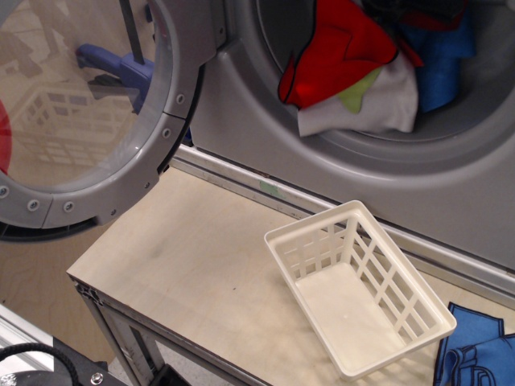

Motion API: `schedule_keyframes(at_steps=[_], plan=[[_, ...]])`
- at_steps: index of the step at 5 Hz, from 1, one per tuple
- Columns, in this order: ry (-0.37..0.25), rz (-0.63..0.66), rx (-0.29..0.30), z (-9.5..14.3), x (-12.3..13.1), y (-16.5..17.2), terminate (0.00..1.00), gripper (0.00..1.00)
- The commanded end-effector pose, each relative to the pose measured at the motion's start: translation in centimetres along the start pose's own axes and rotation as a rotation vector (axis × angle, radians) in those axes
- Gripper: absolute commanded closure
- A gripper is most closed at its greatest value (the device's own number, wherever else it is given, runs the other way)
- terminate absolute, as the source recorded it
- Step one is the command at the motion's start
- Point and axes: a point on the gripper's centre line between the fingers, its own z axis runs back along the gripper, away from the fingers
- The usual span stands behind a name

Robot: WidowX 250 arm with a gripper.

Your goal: Put clothes in laundry machine

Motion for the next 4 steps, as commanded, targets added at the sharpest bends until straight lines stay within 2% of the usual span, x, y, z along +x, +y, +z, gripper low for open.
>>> schedule_keyframes(at_steps=[1, 2, 4], plan=[[-0.045, 0.058, 0.043, -0.6, 1.1, 1.4, 0.00, 1.00], [-0.040, 0.090, 0.021, 0.8, 0.9, 1.5, 0.00, 0.00], [0.016, 0.080, -0.076, 3.7, -0.6, 1.9, 0.00, 0.00]])
